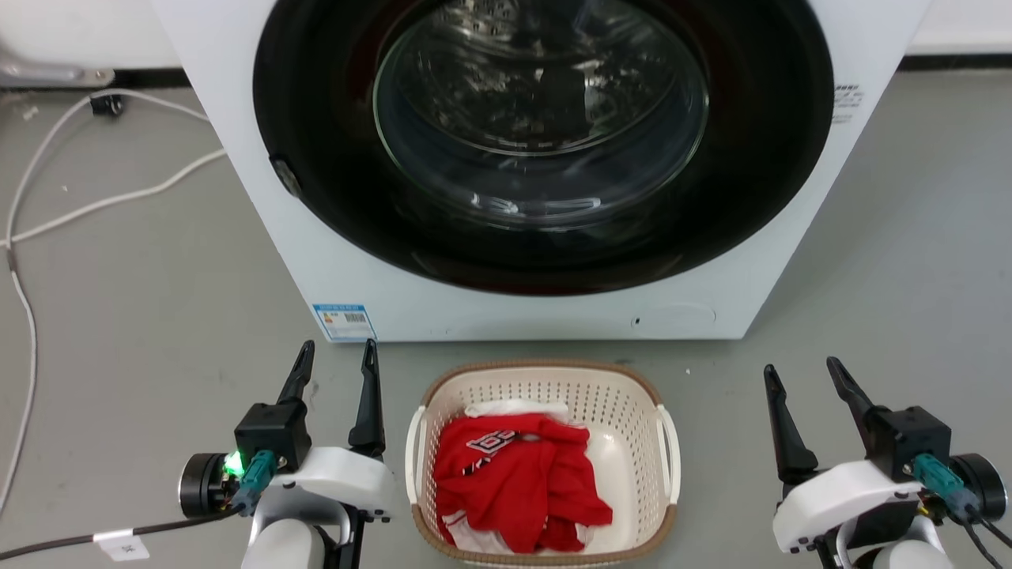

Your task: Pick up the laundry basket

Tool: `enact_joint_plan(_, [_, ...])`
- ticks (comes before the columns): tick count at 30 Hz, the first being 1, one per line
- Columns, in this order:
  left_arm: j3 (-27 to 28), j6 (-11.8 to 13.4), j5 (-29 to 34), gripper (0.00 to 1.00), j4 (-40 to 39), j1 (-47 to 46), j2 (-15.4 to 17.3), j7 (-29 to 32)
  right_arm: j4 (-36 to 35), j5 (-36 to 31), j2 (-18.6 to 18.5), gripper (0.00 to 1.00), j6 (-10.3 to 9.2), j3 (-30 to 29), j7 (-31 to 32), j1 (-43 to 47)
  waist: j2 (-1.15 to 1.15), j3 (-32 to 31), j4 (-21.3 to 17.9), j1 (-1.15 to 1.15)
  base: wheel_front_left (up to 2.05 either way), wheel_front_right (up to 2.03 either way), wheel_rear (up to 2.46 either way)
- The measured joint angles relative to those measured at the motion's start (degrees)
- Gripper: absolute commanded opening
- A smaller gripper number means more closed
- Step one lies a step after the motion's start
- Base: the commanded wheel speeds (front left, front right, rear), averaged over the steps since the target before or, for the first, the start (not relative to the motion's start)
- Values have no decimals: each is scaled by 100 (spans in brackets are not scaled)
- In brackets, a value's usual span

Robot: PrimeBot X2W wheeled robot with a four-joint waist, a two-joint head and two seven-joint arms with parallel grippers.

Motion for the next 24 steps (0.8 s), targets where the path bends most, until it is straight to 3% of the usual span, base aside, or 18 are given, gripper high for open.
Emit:
enact_joint_plan(10, [33, -22, -271, 100, 859, -476, -2, -5, 745, 185, 1, 100, 0, 116, 102, -606, 0, 943, -81, 0, 0, 0, 0])
enact_joint_plan(24, [311, -201, -452, 100, 2325, -1580, 9, -4, 2435, 499, 4, 100, 1, 523, 15, -1936, 0, 2413, -159, 1, 0, 0, 0])
